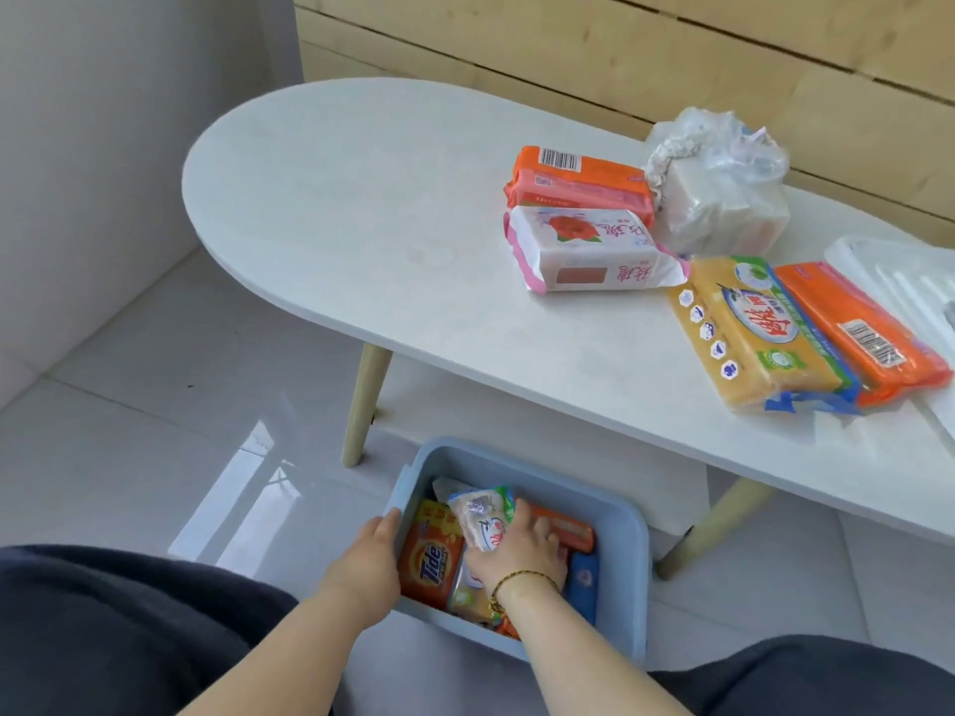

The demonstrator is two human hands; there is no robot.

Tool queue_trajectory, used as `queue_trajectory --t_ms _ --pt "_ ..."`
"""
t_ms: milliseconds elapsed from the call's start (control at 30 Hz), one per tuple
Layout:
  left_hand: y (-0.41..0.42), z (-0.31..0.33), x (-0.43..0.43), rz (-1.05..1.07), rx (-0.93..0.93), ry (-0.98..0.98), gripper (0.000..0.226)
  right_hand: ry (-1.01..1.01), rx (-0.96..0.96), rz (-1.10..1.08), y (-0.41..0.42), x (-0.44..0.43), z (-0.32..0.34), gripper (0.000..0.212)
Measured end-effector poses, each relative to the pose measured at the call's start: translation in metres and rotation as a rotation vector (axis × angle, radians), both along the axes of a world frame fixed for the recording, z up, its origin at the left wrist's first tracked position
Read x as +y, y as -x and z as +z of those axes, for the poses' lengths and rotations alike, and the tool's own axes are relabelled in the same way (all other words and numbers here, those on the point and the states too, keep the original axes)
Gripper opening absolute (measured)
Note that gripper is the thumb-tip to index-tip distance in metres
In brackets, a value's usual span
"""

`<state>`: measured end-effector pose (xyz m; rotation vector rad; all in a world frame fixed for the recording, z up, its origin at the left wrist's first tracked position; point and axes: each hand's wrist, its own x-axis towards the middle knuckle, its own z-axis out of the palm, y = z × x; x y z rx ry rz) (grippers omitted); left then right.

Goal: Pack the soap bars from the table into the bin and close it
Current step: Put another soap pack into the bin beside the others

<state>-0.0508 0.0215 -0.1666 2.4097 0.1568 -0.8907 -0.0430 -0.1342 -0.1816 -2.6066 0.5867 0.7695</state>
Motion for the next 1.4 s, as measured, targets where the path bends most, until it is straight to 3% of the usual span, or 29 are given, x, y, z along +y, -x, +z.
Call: queue_trajectory --t_ms 200,467,733,900,1000,1067,1233,1400 --pt "-0.009 -0.013 0.007 -0.014 -0.033 0.025 0.073 -0.174 0.068 -0.186 -0.016 0.021 -0.03 0.102" --pt "-0.016 -0.018 0.016 -0.012 -0.015 0.099 0.072 -0.313 0.145 -0.066 -0.016 0.038 -0.046 0.1" --pt "-0.019 -0.017 0.014 -0.02 -0.002 0.09 0.077 -0.197 0.266 0.146 -0.014 0.035 -0.037 0.098" --pt "-0.016 -0.013 0.013 -0.058 0.01 0.006 0.077 -0.229 0.204 0.117 -0.015 0.025 -0.027 0.085" --pt "-0.012 -0.002 0.01 -0.093 -0.017 -0.078 0.069 -0.205 0.153 0.154 -0.015 0.014 -0.009 0.055" --pt "-0.013 0.016 0.002 -0.059 -0.12 -0.089 0.06 -0.192 0.111 0.186 -0.015 0.007 0.016 0.038" --pt "-0.009 0.077 -0.02 0.07 -0.696 0.016 0.038 -0.256 -0.131 0.198 -0.006 -0.008 0.094 0.046" --pt "0.009 0.125 -0.036 -0.11 -1.184 0.098 0.027 -0.428 -0.526 0.307 0.021 -0.028 0.181 0.034"
